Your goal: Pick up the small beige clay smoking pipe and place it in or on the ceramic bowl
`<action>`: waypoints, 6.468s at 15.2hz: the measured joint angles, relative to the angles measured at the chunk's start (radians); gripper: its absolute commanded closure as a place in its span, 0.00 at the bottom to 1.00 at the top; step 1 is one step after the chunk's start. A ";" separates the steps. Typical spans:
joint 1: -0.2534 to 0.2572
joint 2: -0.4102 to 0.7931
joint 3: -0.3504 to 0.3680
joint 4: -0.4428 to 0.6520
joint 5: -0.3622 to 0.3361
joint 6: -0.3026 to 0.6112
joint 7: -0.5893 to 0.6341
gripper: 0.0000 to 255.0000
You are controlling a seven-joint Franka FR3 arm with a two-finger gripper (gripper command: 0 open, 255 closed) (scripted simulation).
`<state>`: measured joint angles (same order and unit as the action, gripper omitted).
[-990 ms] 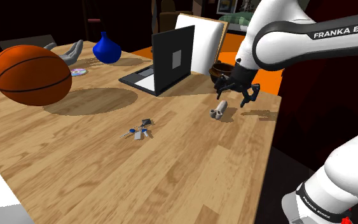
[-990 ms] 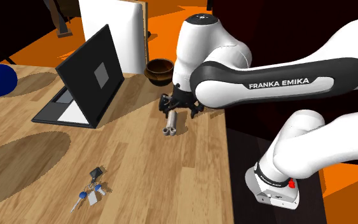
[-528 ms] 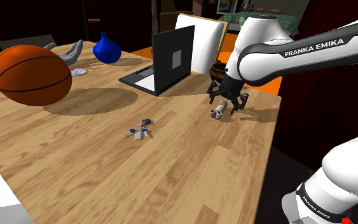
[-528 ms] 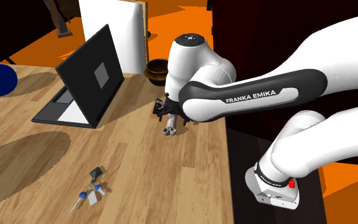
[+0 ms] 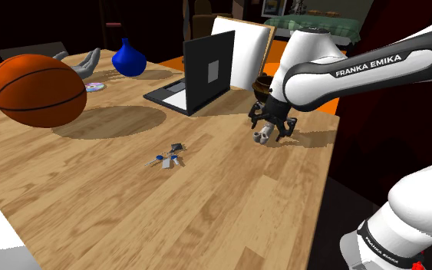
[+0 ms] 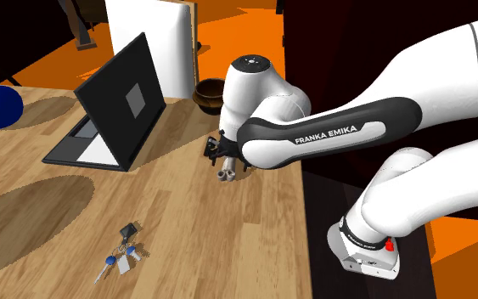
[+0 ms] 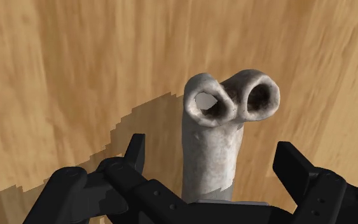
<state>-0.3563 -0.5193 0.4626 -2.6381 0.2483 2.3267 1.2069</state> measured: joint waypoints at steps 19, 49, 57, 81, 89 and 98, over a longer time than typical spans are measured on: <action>0.002 -0.047 -0.024 0.050 -0.005 -0.096 -0.006 1.00; -0.050 -0.015 -0.118 0.421 -0.081 -0.442 -0.044 1.00; -0.127 0.206 -0.187 0.597 -0.152 -0.409 -0.152 1.00; -0.207 0.639 -0.260 0.924 -0.238 -0.320 -0.284 1.00; -0.207 0.642 -0.260 0.889 -0.239 -0.282 -0.283 1.00; -0.209 0.629 -0.260 0.912 -0.235 -0.317 -0.286 0.00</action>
<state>-0.5651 0.1094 0.2024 -1.7262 0.0130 2.0095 0.9210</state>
